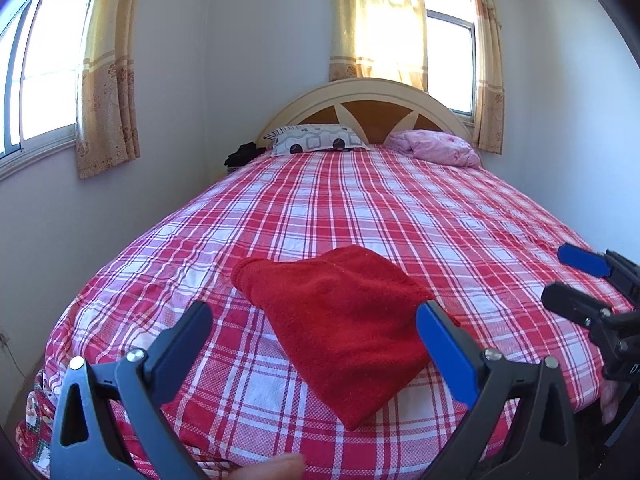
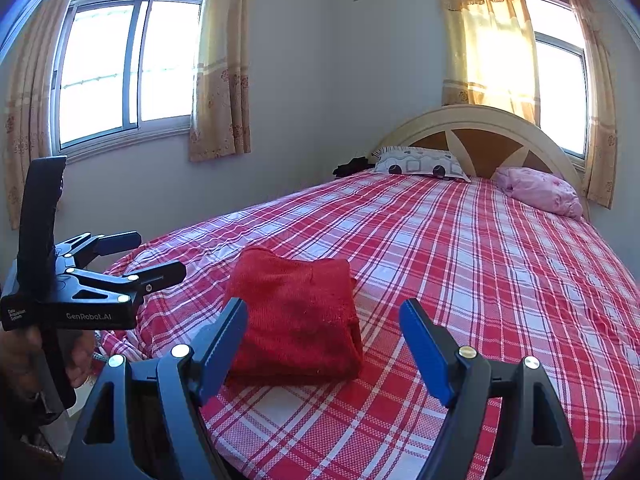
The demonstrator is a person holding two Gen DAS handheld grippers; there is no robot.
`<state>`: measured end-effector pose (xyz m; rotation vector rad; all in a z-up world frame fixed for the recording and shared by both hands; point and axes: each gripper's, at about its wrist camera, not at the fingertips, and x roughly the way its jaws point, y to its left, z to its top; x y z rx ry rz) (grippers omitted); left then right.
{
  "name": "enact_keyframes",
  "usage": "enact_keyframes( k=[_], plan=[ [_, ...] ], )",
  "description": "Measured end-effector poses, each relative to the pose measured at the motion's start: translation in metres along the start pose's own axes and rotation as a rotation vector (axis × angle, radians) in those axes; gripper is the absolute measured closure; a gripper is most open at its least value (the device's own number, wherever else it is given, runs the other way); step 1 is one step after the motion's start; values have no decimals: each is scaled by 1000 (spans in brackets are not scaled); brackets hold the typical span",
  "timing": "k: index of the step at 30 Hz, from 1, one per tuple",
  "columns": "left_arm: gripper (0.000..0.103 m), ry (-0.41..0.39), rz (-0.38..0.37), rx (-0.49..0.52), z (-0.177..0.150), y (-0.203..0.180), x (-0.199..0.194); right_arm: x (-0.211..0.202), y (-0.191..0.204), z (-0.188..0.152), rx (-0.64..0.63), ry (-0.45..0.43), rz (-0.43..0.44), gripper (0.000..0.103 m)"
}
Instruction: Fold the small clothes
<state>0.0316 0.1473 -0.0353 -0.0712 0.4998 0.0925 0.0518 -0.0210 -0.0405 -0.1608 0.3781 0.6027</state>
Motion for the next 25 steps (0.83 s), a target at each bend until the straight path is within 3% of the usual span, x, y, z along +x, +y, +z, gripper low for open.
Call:
enact_keyframes(
  k=[25],
  plan=[
    [0, -26, 7, 15, 0, 3, 2, 0, 3, -5, -7, 9, 2, 24]
  ],
)
